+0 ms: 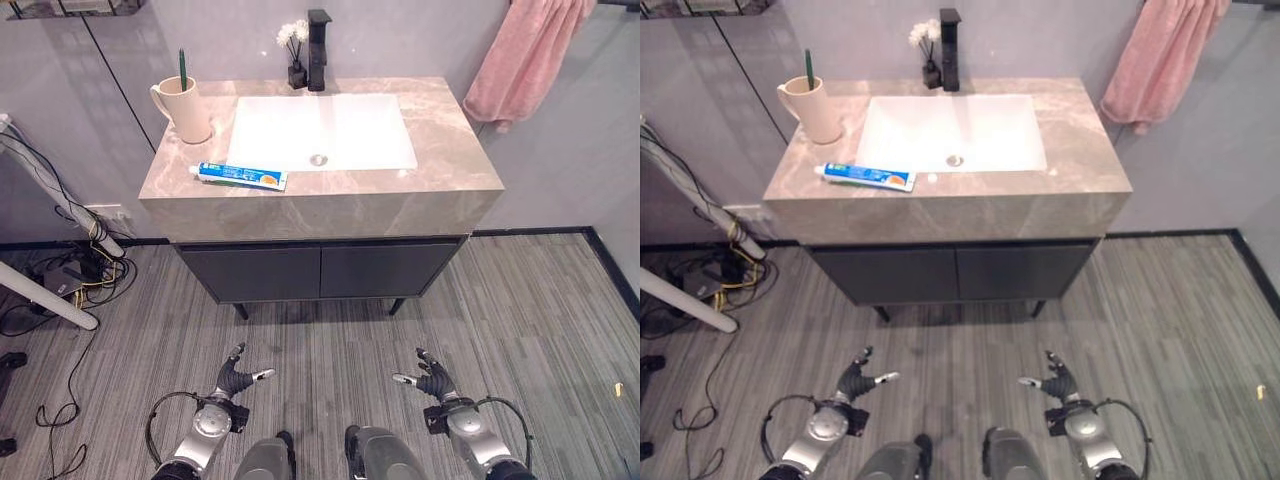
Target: Put brush and paste in cup on sink, flatten towel.
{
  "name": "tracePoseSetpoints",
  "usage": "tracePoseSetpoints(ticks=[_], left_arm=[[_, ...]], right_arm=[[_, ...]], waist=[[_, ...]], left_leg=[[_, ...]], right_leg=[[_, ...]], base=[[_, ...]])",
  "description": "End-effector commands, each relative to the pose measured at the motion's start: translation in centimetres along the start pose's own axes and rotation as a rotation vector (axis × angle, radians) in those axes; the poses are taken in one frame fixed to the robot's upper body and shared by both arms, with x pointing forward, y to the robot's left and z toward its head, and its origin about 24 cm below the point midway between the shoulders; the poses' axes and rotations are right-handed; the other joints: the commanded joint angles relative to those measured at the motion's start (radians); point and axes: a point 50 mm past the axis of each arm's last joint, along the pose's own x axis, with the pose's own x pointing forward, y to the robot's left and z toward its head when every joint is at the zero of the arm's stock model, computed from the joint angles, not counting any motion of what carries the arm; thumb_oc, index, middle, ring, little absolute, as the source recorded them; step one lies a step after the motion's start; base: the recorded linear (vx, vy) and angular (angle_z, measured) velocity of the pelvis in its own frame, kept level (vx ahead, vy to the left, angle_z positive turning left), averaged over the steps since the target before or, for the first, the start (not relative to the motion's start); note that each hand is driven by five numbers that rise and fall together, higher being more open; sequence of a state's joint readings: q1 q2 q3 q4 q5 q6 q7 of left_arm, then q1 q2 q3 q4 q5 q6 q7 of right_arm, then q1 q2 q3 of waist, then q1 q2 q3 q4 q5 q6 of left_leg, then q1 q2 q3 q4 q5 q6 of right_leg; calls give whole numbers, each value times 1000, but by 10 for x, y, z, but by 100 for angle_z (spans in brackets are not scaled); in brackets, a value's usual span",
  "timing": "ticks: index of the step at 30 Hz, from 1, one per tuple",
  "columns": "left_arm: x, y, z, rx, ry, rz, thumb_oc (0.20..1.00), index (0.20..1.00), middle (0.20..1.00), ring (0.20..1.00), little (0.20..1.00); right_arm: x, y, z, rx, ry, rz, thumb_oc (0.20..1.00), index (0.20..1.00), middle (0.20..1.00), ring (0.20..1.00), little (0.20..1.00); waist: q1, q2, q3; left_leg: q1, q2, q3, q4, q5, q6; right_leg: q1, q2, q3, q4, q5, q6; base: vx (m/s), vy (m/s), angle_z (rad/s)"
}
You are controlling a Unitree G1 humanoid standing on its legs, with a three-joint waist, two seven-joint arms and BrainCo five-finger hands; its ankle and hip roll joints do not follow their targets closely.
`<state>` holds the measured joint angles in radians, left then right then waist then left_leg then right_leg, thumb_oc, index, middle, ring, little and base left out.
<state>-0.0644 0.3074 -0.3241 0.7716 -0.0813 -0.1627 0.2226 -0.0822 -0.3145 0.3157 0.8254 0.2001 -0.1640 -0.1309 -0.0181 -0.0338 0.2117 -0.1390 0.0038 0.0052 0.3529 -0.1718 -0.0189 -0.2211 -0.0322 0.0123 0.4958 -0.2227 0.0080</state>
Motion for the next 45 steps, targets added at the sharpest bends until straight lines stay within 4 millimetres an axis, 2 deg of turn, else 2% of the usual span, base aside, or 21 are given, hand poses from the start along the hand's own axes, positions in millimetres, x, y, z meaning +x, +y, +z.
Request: tracePoseSetpoints(ticks=[1, 12, 18, 24, 33, 45], left_arm=[[-1, 8, 6, -56, -42, 39, 1000, 1000, 1000, 1000, 1000], [-4, 7, -3, -64, -13, 35, 1000, 1000, 1000, 1000, 1000], [-4, 6, -6, -66, 4, 34, 1000, 1000, 1000, 1000, 1000], [-5, 4, -10, -72, 27, 33, 1000, 1000, 1000, 1000, 1000], [-6, -3, -14, -68, 48, 16, 1000, 1000, 1000, 1000, 1000], [-6, -2, -17, -45, 64, 17, 1000, 1000, 1000, 1000, 1000]], right_arm=[[0, -12, 8, -4, -58, -63, 1000, 1000, 1000, 1000, 1000], [-2, -9, 3, 18, -43, -52, 1000, 1000, 1000, 1000, 1000], [-2, -11, 2, -3, -38, -59, 1000, 1000, 1000, 1000, 1000], [-3, -12, 3, -18, -42, -66, 1000, 1000, 1000, 1000, 1000], [-4, -16, -2, -24, -22, -81, 1000, 1000, 1000, 1000, 1000], [-4, -13, -4, -19, -14, -77, 1000, 1000, 1000, 1000, 1000]], waist=[[-8, 0, -32], [-8, 1, -47], [-7, 2, -66], [-9, -4, -79], [-5, -3, -100], [-11, 1, -102]], left_leg=[[-16, -33, 25, 19, 22, 24], [2, -30, 22, -62, 59, 24], [58, -27, 15, -205, 125, 19], [99, -21, 0, -280, 158, 14], [128, -12, -3, -308, 164, 1], [151, -6, -6, -311, 153, 0]], right_leg=[[57, -16, -40, -95, 96, 51], [74, -3, -37, -170, 127, 53], [105, 6, -37, -267, 165, 56], [142, 14, -43, -342, 191, 54], [198, 12, -43, -431, 224, 54], [206, 16, -35, -395, 197, 49]], base=[[0, 0, 0], [0, 0, 0], [16, -10, 0], [44, -40, 0], [37, -26, 5], [18, -8, 0]])
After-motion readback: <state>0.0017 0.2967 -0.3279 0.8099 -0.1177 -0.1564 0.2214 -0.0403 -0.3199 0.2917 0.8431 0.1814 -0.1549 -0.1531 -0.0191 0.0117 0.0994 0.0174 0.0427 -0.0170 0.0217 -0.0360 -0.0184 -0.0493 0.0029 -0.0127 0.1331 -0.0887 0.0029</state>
